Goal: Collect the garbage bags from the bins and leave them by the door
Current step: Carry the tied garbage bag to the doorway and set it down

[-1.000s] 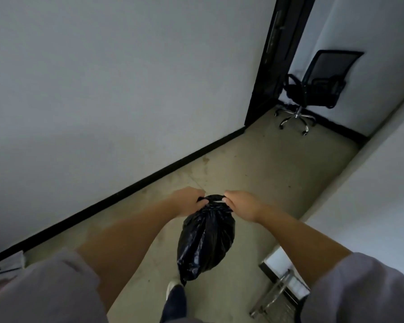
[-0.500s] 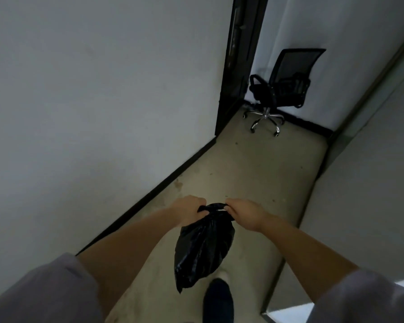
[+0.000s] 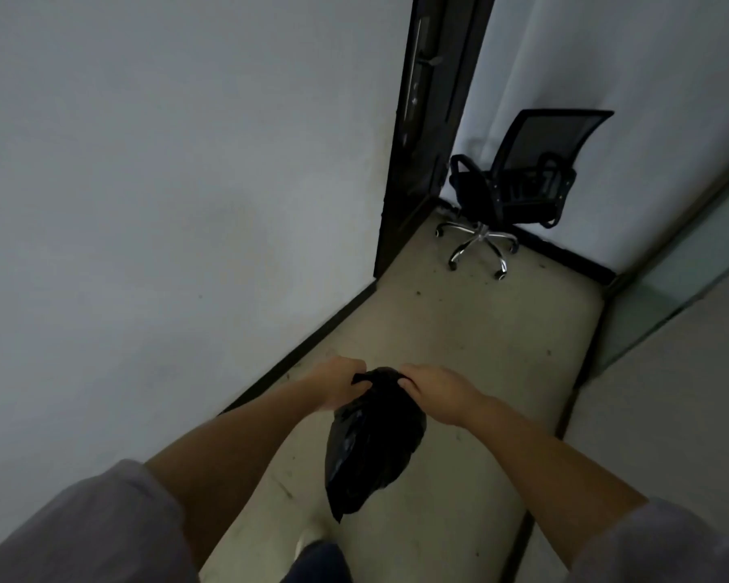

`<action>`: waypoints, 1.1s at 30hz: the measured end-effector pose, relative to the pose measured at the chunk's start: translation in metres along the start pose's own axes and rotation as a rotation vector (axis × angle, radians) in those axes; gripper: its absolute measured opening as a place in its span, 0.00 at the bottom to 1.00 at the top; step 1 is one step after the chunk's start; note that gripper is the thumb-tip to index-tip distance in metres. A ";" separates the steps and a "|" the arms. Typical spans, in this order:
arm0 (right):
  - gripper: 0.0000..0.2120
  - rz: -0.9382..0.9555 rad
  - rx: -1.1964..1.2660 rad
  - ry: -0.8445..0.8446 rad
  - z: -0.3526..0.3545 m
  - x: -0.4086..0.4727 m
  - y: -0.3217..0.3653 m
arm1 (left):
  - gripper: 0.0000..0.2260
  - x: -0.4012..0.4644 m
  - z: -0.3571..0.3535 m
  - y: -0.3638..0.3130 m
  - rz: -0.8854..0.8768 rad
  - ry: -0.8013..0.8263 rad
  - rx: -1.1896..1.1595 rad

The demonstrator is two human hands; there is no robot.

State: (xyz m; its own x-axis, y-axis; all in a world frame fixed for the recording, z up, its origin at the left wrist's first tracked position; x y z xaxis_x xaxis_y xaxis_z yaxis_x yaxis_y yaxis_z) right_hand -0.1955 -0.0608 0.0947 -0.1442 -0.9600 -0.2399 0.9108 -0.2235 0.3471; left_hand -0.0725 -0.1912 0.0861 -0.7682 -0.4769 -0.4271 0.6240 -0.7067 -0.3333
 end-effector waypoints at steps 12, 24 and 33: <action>0.11 -0.063 0.074 0.028 0.069 0.176 -0.125 | 0.10 0.228 0.075 0.013 0.003 0.061 -0.088; 0.12 -0.008 0.119 0.097 0.062 0.380 -0.249 | 0.15 0.435 0.089 0.067 0.182 0.062 -0.158; 0.14 0.053 0.087 0.072 -0.039 0.527 -0.355 | 0.17 0.607 0.061 0.147 0.109 -0.219 0.459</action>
State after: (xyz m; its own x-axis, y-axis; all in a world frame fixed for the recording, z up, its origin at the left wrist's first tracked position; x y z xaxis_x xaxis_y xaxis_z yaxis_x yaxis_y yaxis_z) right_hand -0.5797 -0.4806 -0.1898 -0.0659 -0.9571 -0.2822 0.8788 -0.1896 0.4379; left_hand -0.4553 -0.6167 -0.1708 -0.7446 -0.6244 -0.2362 0.6133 -0.7795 0.1271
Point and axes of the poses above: each hand's wrist, its own x-axis towards the middle knuckle, its own z-axis out of the back of the hand, y = z × x, the point moved 2 cm from there along x, towards the middle knuckle, and after that the axes turned 9 degrees about z, right-handed, at the moved point
